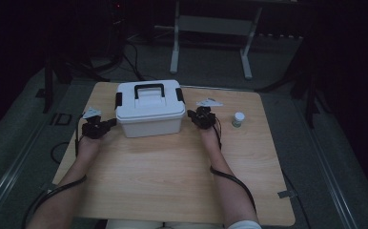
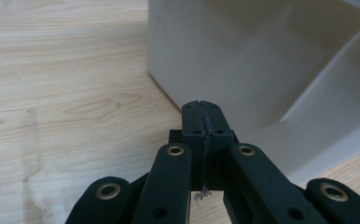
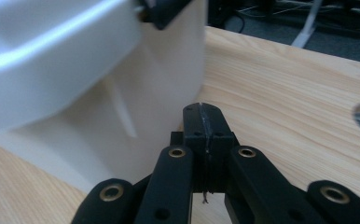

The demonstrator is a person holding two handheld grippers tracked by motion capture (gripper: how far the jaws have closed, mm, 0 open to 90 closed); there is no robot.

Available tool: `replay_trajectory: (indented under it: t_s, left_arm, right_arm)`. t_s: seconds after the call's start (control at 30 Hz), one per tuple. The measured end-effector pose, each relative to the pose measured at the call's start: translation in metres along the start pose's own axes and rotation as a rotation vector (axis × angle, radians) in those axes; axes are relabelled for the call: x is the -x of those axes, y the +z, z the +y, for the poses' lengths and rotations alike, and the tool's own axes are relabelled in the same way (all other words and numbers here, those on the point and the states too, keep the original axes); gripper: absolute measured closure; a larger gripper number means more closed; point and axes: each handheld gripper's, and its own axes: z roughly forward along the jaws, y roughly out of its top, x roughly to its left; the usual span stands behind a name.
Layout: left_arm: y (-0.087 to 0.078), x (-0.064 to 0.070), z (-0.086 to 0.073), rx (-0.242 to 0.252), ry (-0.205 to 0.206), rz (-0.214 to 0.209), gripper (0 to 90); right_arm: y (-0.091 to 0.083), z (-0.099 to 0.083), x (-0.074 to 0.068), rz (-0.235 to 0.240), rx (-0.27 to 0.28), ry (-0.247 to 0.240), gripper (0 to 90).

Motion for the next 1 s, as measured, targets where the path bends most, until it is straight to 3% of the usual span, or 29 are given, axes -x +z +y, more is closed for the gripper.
replay_trajectory:
  t_s: [0.23, 0.3, 0.37, 0.53, 0.63, 0.73, 0.93, 1.0]
  left_arm:
    - [0.006, 0.007, 0.004, 0.003, 0.008, -0.049, 89.1]
    - [0.007, 0.009, 0.005, 0.004, 0.011, -0.040, 89.2]
    - [0.007, 0.007, 0.005, 0.002, -0.002, -0.058, 89.2]
    - [0.005, 0.012, 0.006, -0.010, 0.021, -0.044, 89.4]
    - [0.003, 0.016, 0.005, -0.022, 0.034, -0.070, 89.5]
    - [0.002, 0.023, 0.004, -0.031, 0.053, -0.071, 89.5]
    - [0.001, 0.029, 0.002, -0.030, 0.047, -0.086, 89.5]
    - [0.000, 0.037, 0.001, -0.043, 0.065, -0.097, 89.5]
  right_arm:
    - [0.012, 0.001, -0.014, 0.024, 0.001, -0.004, 90.0]
    - [0.013, 0.001, -0.017, 0.031, -0.003, -0.002, 90.0]
    - [0.013, 0.002, -0.018, 0.027, -0.006, -0.009, 90.0]
    - [0.012, 0.001, -0.021, 0.023, -0.013, -0.006, 90.0]
    - [0.007, -0.004, -0.018, 0.044, 0.000, 0.023, 90.0]
    - [0.001, -0.008, -0.017, 0.037, 0.003, 0.017, 90.0]
    - [-0.010, -0.017, -0.017, 0.041, 0.016, 0.033, 90.0]
    - [-0.018, -0.021, -0.016, 0.039, 0.015, 0.035, 90.0]
